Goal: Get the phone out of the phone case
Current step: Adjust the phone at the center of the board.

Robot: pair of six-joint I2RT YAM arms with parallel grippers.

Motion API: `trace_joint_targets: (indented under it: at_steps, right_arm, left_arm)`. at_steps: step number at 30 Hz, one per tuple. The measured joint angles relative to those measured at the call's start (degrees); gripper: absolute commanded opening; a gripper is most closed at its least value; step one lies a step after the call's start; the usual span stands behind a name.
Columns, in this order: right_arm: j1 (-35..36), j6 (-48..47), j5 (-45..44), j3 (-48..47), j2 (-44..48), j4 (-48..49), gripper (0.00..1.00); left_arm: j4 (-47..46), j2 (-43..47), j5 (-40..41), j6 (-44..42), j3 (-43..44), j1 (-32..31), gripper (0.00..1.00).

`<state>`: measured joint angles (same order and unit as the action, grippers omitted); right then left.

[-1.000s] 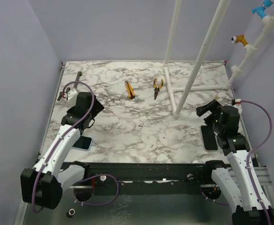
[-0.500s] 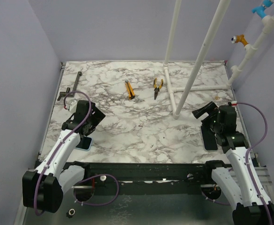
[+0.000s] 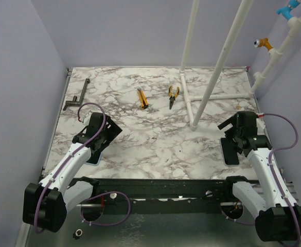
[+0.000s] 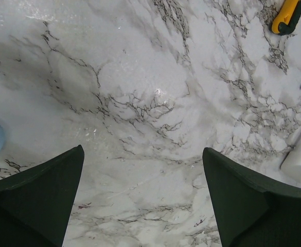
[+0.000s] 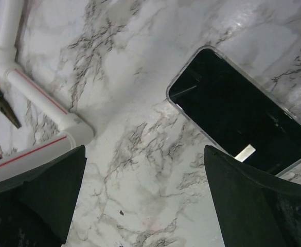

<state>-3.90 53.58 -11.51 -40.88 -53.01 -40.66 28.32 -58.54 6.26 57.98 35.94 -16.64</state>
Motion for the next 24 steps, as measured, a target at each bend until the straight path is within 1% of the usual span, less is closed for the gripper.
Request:
trace_joint_targets:
  at_steps: [4,6,15,21,24]
  right_arm:
    - [-11.8,-0.3,0.6,0.0,-7.8,1.0,1.00]
    - [-14.9,-0.5,0.6,0.0,-11.1,1.2,1.00]
    - [-18.8,-1.2,-0.4,0.0,-14.9,4.1,1.00]
    - [-19.4,-1.3,2.1,3.9,-15.0,7.8,1.00]
    - [-19.4,-1.4,4.2,5.0,-16.5,9.1,1.00]
  left_arm:
    - [-1.7,-1.2,-1.4,0.7,-1.0,-0.3,0.98]
    - [-2.3,-1.3,-2.4,1.2,-1.3,-0.7,0.98]
    - [-5.8,-0.9,-5.0,1.6,-2.1,-1.9,0.98]
    - [-9.2,-0.5,-9.0,1.6,-4.8,-2.5,0.98]
    - [-10.1,1.2,-10.0,1.8,-6.2,-2.8,0.98]
